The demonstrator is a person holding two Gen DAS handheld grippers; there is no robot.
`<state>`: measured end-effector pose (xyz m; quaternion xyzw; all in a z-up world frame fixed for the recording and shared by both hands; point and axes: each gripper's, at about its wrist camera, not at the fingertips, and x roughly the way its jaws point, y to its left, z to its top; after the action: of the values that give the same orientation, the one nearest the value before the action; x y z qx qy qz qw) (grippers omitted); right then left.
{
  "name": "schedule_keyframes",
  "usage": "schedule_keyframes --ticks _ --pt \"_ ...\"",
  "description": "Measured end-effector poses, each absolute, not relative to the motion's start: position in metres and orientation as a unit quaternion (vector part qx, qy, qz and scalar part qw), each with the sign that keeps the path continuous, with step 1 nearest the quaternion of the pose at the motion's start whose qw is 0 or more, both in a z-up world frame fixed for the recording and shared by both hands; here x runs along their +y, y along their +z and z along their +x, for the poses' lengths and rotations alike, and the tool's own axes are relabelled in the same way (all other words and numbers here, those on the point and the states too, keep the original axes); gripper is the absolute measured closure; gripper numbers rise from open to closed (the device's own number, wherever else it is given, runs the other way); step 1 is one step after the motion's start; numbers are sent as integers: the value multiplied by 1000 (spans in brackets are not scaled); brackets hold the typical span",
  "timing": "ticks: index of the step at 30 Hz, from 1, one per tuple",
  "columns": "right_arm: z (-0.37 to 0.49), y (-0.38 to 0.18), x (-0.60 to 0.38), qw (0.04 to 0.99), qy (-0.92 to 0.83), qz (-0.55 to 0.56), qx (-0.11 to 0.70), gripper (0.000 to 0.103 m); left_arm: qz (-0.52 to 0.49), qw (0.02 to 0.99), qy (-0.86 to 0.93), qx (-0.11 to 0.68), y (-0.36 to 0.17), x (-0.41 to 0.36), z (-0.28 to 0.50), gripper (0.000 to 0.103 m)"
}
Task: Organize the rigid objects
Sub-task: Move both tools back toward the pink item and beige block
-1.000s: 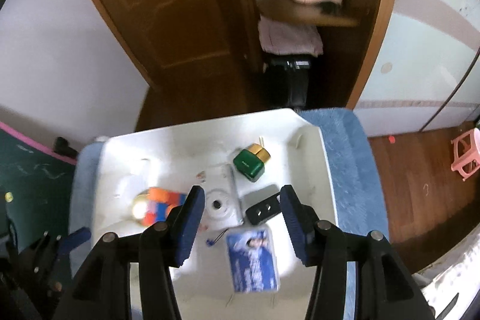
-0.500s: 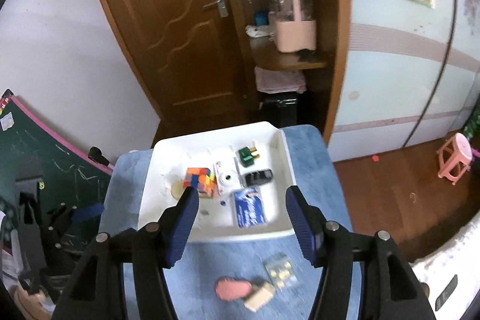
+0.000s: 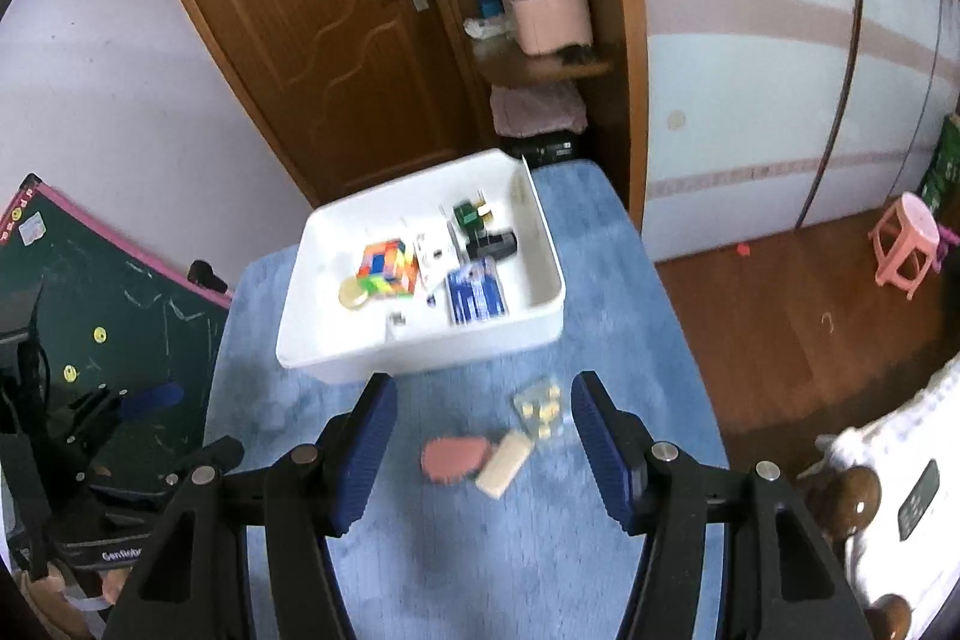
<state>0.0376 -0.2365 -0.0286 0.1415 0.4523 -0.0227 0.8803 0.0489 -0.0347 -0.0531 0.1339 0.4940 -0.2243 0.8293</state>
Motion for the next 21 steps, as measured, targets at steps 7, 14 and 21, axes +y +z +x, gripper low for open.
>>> schedule_keyframes --ticks 7,14,21 --pt "22 -69 -230 862 -38 162 478 42 174 812 -241 502 -80 -46 19 17" --pt "32 -113 -220 843 -70 181 502 42 210 789 -271 509 -116 -55 20 17" --pt "63 -171 -210 815 -97 215 530 42 218 749 -306 545 -170 -61 54 17"
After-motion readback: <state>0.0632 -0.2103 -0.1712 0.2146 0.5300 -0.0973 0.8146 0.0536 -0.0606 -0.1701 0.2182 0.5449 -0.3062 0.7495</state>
